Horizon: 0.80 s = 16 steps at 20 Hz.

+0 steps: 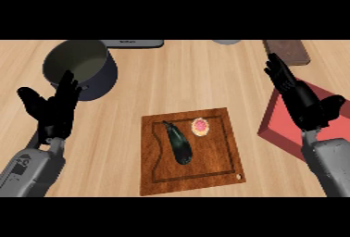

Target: Pick the cupcake from the cutting board and place it in the cardboard box

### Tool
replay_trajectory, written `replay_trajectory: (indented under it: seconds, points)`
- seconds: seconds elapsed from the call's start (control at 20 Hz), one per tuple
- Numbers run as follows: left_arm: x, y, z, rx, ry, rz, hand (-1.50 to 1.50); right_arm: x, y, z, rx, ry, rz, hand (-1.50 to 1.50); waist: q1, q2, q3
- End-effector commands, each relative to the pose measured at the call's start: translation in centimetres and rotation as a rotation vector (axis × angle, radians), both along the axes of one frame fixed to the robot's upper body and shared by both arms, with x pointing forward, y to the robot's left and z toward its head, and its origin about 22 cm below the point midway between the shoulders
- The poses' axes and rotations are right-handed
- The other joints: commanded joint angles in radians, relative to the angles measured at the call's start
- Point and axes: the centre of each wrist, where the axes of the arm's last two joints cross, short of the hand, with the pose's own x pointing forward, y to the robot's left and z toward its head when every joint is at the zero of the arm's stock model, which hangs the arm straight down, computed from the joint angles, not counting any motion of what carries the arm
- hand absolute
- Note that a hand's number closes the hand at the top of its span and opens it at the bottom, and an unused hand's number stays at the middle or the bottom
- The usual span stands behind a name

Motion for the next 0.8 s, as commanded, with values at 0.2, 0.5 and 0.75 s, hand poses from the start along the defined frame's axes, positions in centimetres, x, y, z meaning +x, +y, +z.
replay_trajectory:
  seconds: [0.2,0.5,0.75]
  points:
    - [-0.3,-0.3,2.8,0.288,-0.188,-0.295,0.00,-0.2,-0.9,6.4,-0.057,-0.292,-0.456,-1.50,-0.097,-0.055,-0.010]
    - [-2.0,-0.1,2.1,0.353,-0.217,-0.454,0.00,-4.5,-0.8,2.6,-0.338,-0.180,-0.659,-1.50,-0.087,-0.039,-0.012]
    - [-2.3,0.5,1.8,0.356,-0.244,-0.499,0.00,-7.4,2.7,1.1,-0.607,-0.196,-0.581,-1.50,-0.036,-0.020,-0.011]
